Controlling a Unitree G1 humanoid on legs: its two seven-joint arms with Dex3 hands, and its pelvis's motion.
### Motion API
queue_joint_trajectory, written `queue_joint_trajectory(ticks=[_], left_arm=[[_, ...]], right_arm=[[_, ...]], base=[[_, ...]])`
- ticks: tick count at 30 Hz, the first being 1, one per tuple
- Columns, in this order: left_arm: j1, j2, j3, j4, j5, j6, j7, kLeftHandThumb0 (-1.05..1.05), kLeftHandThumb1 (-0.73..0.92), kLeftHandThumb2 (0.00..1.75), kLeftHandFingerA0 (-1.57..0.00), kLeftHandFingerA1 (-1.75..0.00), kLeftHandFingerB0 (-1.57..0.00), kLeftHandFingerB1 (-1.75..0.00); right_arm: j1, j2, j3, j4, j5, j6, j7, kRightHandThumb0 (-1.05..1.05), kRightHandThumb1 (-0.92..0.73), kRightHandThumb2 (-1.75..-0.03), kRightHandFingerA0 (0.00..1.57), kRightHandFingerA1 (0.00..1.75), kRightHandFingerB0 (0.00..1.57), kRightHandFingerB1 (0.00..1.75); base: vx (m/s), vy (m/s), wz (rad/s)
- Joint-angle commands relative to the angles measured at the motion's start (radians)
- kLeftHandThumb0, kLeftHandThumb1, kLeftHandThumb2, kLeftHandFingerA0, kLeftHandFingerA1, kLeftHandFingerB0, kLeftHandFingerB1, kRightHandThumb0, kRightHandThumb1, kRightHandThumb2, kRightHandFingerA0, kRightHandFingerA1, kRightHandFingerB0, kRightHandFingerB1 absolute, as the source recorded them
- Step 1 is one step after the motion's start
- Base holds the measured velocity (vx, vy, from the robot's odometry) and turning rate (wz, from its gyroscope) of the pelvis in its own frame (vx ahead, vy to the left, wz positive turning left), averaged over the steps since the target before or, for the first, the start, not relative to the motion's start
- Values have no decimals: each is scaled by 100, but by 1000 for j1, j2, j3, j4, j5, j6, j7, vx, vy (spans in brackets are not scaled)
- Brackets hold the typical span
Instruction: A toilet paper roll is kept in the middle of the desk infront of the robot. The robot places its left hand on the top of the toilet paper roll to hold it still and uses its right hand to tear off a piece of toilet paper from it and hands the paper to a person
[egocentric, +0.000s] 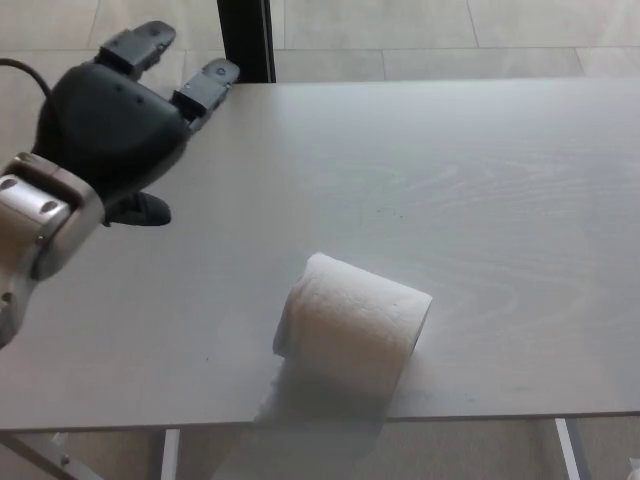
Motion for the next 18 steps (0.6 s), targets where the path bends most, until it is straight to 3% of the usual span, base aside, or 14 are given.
queue_joint_trajectory(ticks=[1, 3, 6, 7, 8, 9, 10, 11, 12, 14, 15, 16, 17, 18], left_arm=[[437, 337, 728, -61, -621, 135, -663, -97, 63, 95, 0, -10, 0, 0], [609, 253, 942, -105, -599, 123, -652, -97, 64, 95, 0, -12, 0, 0], [955, 107, 1243, -76, -584, -43, -605, -83, 81, 64, 0, 0, 0, 0], [1027, 83, 1283, -34, -589, -104, -558, -96, 66, 81, 0, -21, 0, 0], [1083, 66, 1313, -2, -586, -140, -526, -91, 85, 66, 0, 0, 0, 0], [1141, 49, 1340, 47, -582, -163, -484, -92, 87, 65, 0, 0, 0, 0], [1160, 45, 1348, 61, -584, -168, -471, -92, 87, 65, 0, 0, 0, 0], [1204, 35, 1352, 123, -589, -192, -421, -101, 69, 102, 0, -50, 0, -38], [1252, 17, 1340, 227, -603, -218, -342, -99, 65, 93, 0, -48, 0, -33], [1267, 9, 1258, 468, -633, -264, -198, -91, 59, 88, 0, -50, 0, -34], [1251, -6, 1232, 560, -655, -274, -156, -75, 84, 61, 0, -8, 0, 0], [1247, -15, 1225, 589, -663, -279, -144, -75, 84, 61, 0, -8, 0, 0], [1208, -37, 1158, 740, -660, -278, -72, -87, 61, 87, 0, -48, 0, -29], [1206, -37, 1154, 760, -659, -283, -66, -87, 61, 87, 0, -48, 0, -29]], right_arm=[[317, -306, -399, -119, 83, -162, 102, -90, -53, -84, 0, 19, 6, 0], [432, -272, -555, -75, 116, -214, 110, -89, -53, -83, 0, 20, 5, 0], [623, -138, -821, 92, 100, -294, 19, -101, -61, -89, 0, 19, 0, 6], [674, -107, -886, 136, 97, -326, -4, -99, -61, -86, 0, 17, 0, 3], [700, -80, -929, 167, 106, -334, -13, -99, -61, -86, 0, 18, 0, 7], [736, -50, -973, 207, 106, -361, -58, -98, -63, -90, 0, 21, 0, 10], [751, -39, -990, 217, 102, -374, -73, -98, -63, -90, 0, 21, 0, 10], [784, -16, -1024, 270, 117, -418, -105, -95, -63, -89, 0, 17, 7, 8], [818, 21, -1061, 361, 151, -489, -169, -70, -65, -75, 0, 0, 6, 37], [877, 78, -1107, 471, 217, -547, -186, -67, -70, -77, 0, 0, 3, 35], [875, 106, -1125, 511, 253, -564, -191, -66, -64, -78, 0, 7, 7, 42], [872, 115, -1135, 528, 264, -573, -190, -66, -64, -78, 0, 7, 7, 42], [878, 135, -1134, 591, 296, -572, -185, -66, -68, -79, 0, 13, 6, 40], [884, 141, -1137, 599, 299, -578, -183, -66, -68, -79, 0, 13, 6, 40]], base=[[0, 0, 0], [0, 0, 0], [0, 0, 0], [0, 0, 0], [0, 0, 0], [0, 0, 0], [0, 0, 0], [0, 0, 0], [0, 0, 0], [0, 0, 0], [0, 0, 0], [0, 0, 0], [0, 0, 0], [0, 0, 0]])
